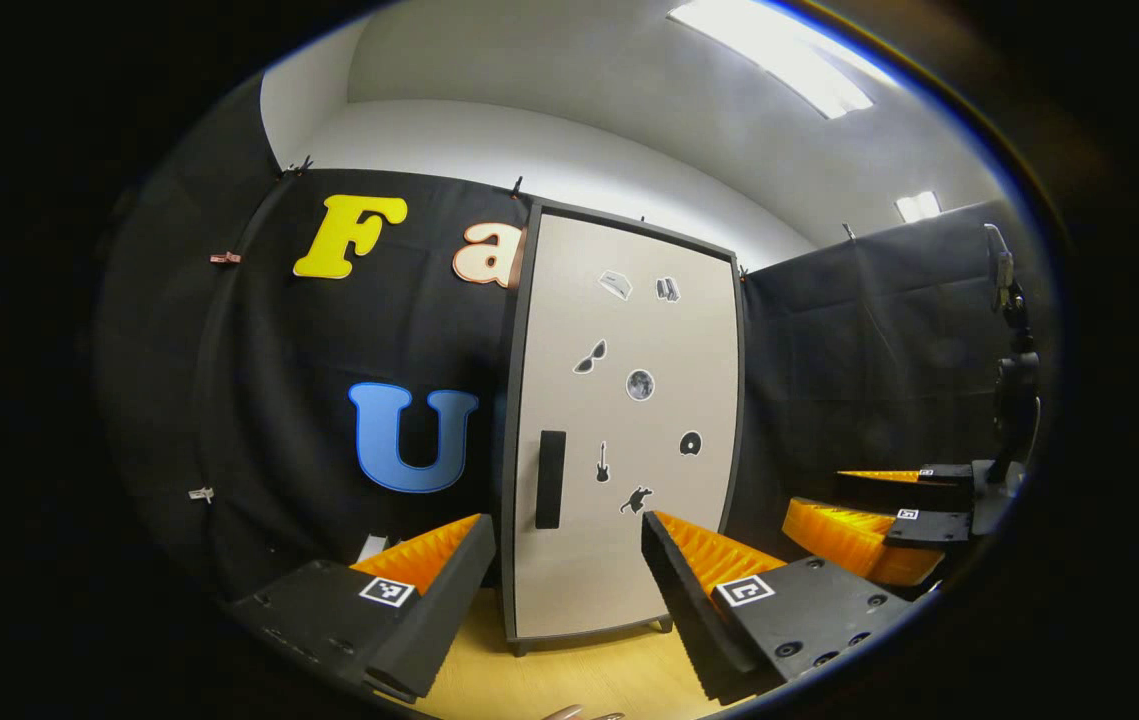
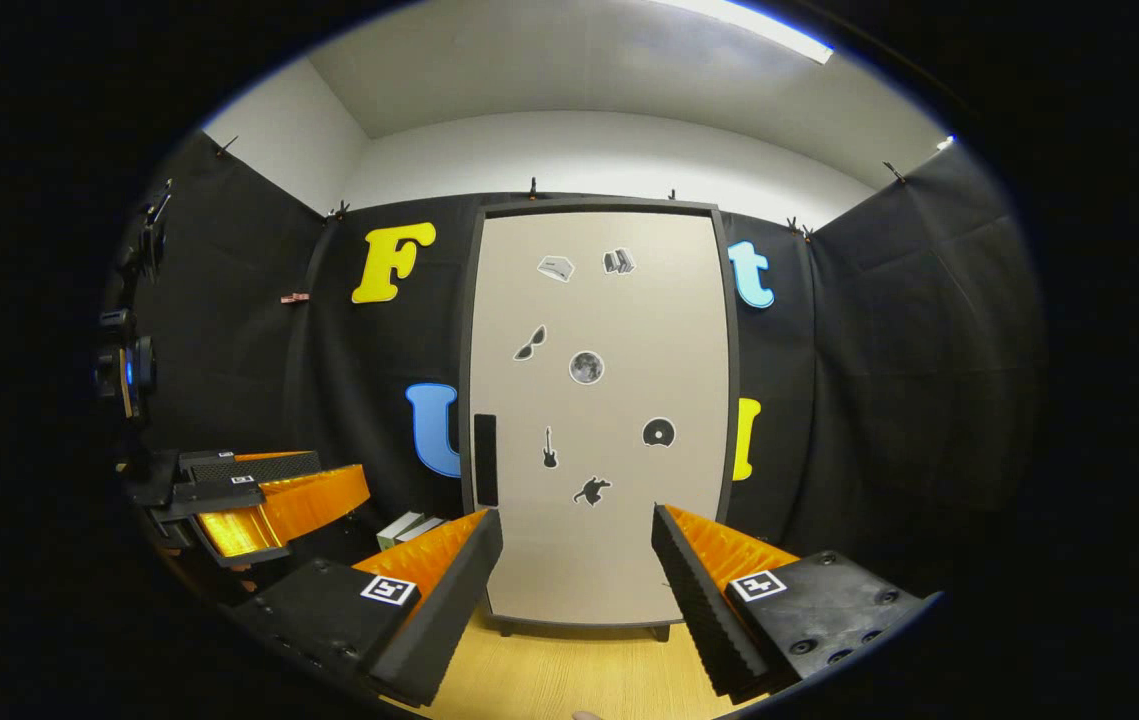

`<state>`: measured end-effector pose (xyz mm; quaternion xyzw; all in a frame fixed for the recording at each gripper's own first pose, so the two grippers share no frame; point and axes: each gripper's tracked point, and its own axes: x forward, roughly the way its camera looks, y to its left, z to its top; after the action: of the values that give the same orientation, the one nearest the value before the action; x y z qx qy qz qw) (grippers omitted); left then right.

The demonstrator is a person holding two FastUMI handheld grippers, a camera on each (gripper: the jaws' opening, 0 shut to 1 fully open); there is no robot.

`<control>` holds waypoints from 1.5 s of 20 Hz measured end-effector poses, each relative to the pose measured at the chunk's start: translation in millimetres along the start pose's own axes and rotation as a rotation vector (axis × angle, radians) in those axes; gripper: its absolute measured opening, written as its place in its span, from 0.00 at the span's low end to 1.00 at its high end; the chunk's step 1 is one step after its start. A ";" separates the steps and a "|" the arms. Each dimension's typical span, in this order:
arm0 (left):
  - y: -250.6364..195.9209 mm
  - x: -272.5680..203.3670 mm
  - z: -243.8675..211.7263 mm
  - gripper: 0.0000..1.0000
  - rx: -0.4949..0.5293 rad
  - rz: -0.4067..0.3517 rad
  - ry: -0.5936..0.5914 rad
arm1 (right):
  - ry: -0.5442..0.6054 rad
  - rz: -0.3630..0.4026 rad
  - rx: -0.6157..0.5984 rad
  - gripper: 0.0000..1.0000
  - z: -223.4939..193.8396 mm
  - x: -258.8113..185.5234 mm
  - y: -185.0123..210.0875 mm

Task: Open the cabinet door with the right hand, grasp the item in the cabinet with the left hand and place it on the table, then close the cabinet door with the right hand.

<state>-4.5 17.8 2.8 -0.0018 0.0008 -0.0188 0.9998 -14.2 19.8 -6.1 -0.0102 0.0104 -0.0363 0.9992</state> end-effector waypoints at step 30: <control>81.4 11.8 -17.7 0.94 -0.042 0.204 0.008 | 0.015 0.092 0.066 0.98 -47.3 216.3 103.6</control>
<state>10.3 98.7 -15.3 -0.0227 0.0056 0.0829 0.9963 207.9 106.4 -59.9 0.0236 0.0169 0.0090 0.9995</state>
